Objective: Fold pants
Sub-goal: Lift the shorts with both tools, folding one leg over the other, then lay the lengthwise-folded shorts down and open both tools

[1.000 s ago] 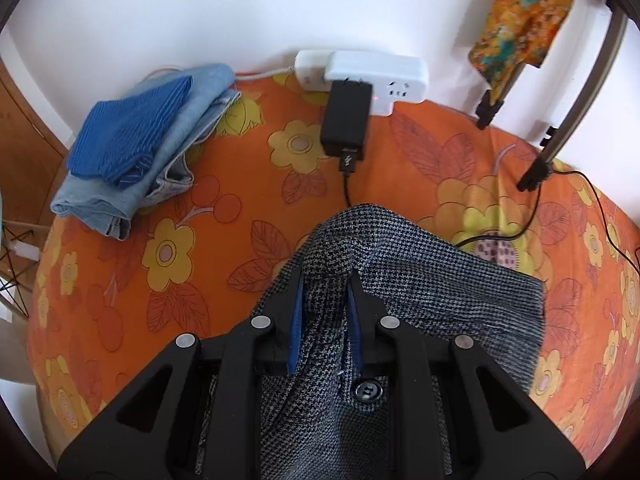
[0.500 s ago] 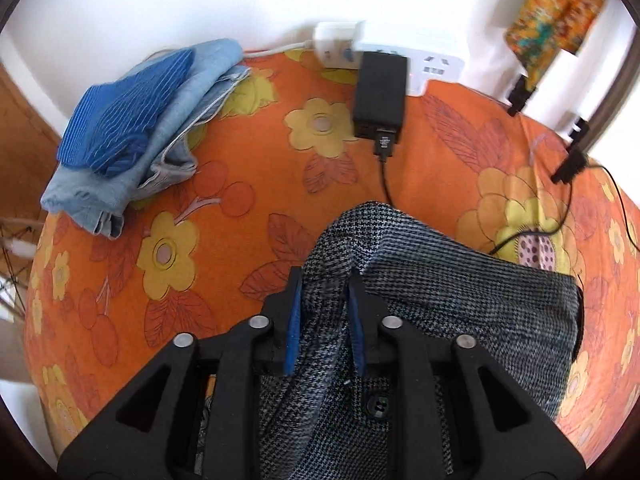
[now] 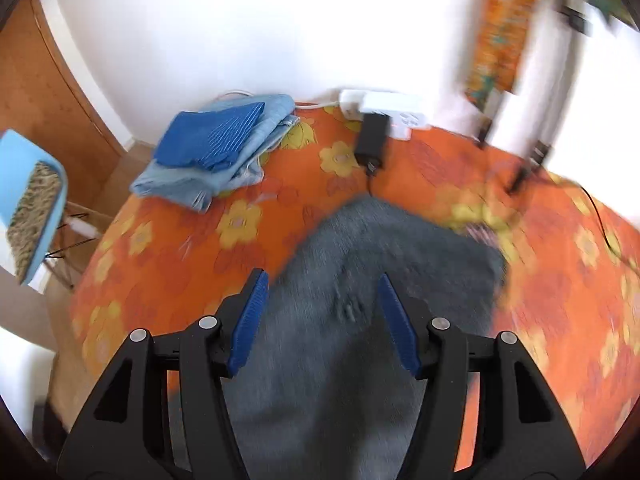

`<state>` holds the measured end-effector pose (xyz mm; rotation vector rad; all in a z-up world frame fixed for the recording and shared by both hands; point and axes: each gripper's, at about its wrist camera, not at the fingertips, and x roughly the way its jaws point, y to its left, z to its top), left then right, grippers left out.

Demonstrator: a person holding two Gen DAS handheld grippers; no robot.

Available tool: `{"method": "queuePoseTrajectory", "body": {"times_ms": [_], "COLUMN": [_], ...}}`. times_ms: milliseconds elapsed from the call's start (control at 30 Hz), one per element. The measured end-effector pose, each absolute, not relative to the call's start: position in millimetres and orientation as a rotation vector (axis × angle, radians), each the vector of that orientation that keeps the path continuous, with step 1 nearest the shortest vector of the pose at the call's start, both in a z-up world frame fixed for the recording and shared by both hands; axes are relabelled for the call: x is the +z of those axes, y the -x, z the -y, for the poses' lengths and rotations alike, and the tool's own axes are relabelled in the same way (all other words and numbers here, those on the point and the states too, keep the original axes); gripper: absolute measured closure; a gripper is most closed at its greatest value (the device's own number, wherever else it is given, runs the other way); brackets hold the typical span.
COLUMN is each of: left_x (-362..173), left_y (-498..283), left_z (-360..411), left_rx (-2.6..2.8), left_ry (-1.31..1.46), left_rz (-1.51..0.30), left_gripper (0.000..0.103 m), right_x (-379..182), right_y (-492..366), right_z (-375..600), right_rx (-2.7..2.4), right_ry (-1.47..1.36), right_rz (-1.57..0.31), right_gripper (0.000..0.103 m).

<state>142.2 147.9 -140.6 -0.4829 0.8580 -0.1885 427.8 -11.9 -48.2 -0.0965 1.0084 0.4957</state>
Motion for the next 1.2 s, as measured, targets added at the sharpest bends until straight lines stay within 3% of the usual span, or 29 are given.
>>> {"method": "queuePoseTrajectory", "body": {"times_ms": [200,400,767,800,900,1000,1200], "left_x": [-140.1,-137.8,-137.9,-137.7,-135.6,-134.2,-128.6], "left_y": [-144.5,-146.8,-147.3,-147.5,-148.4,-148.4,-147.6], "left_z": [-153.8,-153.4,-153.2,-153.5,-151.6,-151.6,-153.5], "left_rx": [-0.181,-0.166,-0.147,-0.149,-0.155,-0.154,-0.136], "left_ry": [0.527,0.525,0.509,0.51,0.493,0.492,0.477], "left_rz": [-0.862,-0.861,-0.87,-0.868,-0.866,-0.863,-0.862], "left_gripper": [0.092,0.092,0.091,0.091,0.091,0.091,0.091], "right_x": [-44.3,-90.2,-143.6,-144.6,-146.5,-137.7,-105.8], "right_y": [-314.0,-225.0,-204.9,-204.0,-198.8,-195.0,-187.4], "right_z": [93.5,130.1,111.3,110.0,107.4,109.6,115.2], "right_rx": [0.524,0.577,0.648,0.653,0.687,0.7,0.743], "right_ry": [0.075,0.011,-0.047,-0.054,-0.106,-0.142,-0.246], "right_rz": [-1.025,-1.149,-1.218,-1.223,-1.254,-1.232,-1.183], "right_gripper": [0.043,0.043,0.043,0.047,0.086,0.093,0.094]}}
